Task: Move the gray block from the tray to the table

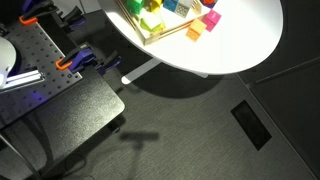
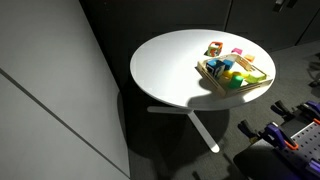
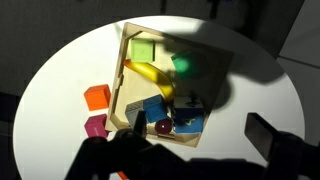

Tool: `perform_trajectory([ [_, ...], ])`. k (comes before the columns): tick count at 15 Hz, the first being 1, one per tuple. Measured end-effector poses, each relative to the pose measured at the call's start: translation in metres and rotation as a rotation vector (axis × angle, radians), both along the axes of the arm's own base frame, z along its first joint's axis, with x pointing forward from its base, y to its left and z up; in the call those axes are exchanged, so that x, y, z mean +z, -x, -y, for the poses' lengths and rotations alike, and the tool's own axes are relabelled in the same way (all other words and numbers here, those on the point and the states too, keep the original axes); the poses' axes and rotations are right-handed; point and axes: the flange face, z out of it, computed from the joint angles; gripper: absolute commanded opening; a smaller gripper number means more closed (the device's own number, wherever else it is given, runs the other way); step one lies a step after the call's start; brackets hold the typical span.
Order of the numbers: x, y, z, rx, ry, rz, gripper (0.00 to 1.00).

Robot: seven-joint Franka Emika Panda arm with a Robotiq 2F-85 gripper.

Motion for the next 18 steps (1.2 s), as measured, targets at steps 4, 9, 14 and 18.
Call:
perform_trajectory([
  [4,-0.014,-0.005,-0.001,0.0,0.0,-0.031,1.0],
  [9,-0.053,-0.022,-0.007,-0.029,0.022,-0.065,1.0],
  [14,-0.099,-0.041,-0.023,-0.027,0.044,-0.081,1.0],
  [18,-0.134,-0.057,-0.036,-0.014,0.055,-0.061,1.0],
])
